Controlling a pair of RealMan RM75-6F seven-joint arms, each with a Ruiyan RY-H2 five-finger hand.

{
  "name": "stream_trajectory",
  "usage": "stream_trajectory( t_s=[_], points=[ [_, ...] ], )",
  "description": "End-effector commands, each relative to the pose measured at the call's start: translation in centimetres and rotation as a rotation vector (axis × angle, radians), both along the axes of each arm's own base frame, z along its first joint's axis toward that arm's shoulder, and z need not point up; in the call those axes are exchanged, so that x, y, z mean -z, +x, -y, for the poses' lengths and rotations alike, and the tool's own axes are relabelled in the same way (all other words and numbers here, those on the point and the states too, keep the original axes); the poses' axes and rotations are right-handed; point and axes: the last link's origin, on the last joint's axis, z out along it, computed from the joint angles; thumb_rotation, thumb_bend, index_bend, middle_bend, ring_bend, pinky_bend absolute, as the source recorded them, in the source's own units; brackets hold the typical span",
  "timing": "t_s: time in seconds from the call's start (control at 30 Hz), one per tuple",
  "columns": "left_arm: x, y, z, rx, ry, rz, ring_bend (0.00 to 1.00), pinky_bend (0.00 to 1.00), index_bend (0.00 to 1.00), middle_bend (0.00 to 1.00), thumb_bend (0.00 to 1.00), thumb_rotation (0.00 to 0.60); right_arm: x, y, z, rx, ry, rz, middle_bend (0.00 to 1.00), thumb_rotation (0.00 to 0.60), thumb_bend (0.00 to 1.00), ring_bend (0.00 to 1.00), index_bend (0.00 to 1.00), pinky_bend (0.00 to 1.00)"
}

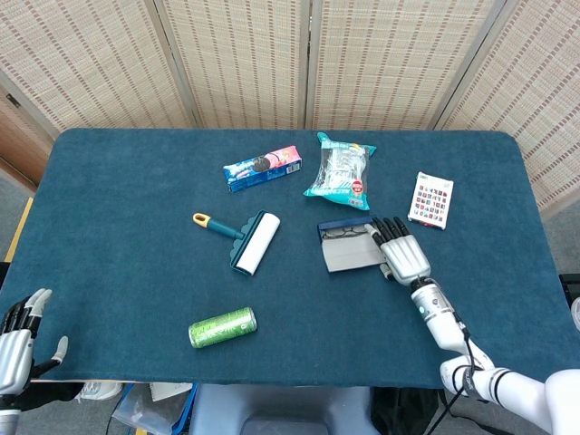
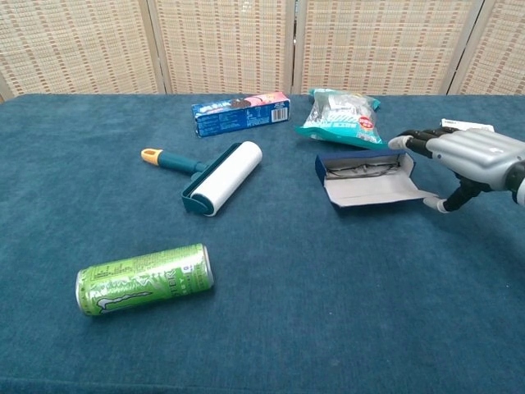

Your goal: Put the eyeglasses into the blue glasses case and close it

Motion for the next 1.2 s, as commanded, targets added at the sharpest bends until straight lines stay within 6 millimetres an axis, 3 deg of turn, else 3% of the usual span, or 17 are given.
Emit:
stream_trajectory(
  t_s=[0.03, 0.3, 0.73, 1.2],
  points=[
    [0.0, 0.0, 0.0, -0.001, 0.000, 0.000, 0.00, 0.00, 0.00, 0.00, 0.40, 0.600, 0.0, 0.5, 0.5, -0.009, -0.008, 0.011, 0.00, 0.600, 0.33, 0.00, 0.00, 0.00],
    [0.0, 0.0, -0.1, -0.002, 0.001, -0.001, 0.00, 0.00, 0.00, 0.00, 0.40, 0.600, 0.6, 2.0, 1.8, -0.035, -0.012, 0.037, 0.00, 0.600, 0.36, 0.00, 0.01, 0.00],
    [0.0, -0.1, -0.2, -0.010, 0.000, -0.002, 0.00, 0.00, 0.00, 0.00, 0.40, 0.600, 3.1, 3.6, 2.7, -0.058, 0.036, 0.048, 0.12, 0.600, 0.34, 0.00, 0.41, 0.00],
    [-0.1, -0.3, 0.0, -0.016, 0.003, 0.001, 0.00, 0.00, 0.00, 0.00, 0.40, 0.600, 2.9, 3.9, 3.0, -0.077, 0.014, 0.076, 0.18, 0.600, 0.34, 0.00, 0.52, 0.00]
  ],
)
